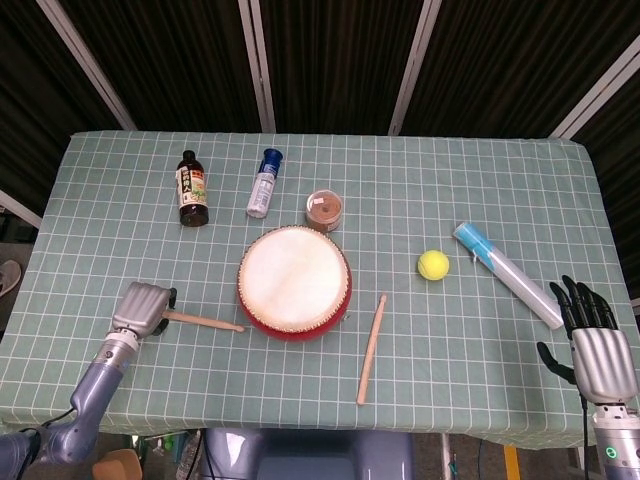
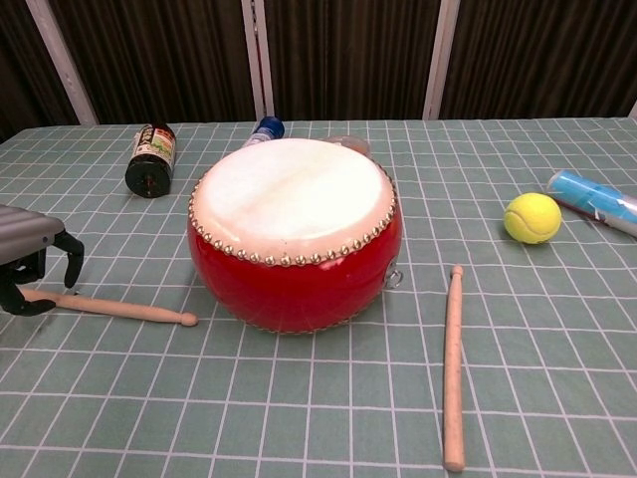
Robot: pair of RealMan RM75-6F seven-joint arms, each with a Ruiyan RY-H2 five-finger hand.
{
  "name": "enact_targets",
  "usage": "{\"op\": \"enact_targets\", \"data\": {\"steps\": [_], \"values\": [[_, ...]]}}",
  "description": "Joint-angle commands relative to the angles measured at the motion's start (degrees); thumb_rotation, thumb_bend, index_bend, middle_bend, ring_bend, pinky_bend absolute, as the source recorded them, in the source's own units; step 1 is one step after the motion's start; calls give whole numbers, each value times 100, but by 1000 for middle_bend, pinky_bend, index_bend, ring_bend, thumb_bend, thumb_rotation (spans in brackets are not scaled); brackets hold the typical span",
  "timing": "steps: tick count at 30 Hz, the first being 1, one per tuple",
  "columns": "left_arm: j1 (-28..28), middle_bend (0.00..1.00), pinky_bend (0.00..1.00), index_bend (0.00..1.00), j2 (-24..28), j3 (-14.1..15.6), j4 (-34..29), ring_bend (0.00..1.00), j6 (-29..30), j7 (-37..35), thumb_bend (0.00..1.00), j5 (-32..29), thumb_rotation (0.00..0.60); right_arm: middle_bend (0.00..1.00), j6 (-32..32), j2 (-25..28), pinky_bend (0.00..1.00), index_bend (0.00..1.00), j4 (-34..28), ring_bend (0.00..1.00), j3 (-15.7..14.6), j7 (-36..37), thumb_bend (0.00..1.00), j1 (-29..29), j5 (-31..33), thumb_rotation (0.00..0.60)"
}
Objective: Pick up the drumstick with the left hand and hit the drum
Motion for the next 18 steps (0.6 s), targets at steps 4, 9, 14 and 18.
{"op": "enact_targets", "data": {"steps": [4, 9, 14, 18], "values": [[-28, 1000, 949, 473, -93, 54, 117, 1000, 4, -8, 298, -79, 600, 0, -10, 15, 109, 0, -22, 0, 16, 4, 331, 10, 15, 600], [-37, 1000, 949, 478, -159, 85, 230, 1000, 22, -63, 298, -100, 600, 0, -22, 18, 110, 0, -43, 0, 19, 7, 331, 14, 27, 600], [-25, 1000, 949, 486, -250, 158, 340, 1000, 5, -130, 298, -81, 600, 0, -26, 31, 109, 0, -74, 0, 14, 19, 331, 5, 41, 600], [-7, 1000, 949, 509, -313, 218, 427, 1000, 2, -133, 300, -101, 600, 0, -13, 29, 110, 0, -71, 0, 7, 30, 331, -5, 31, 600]]}}
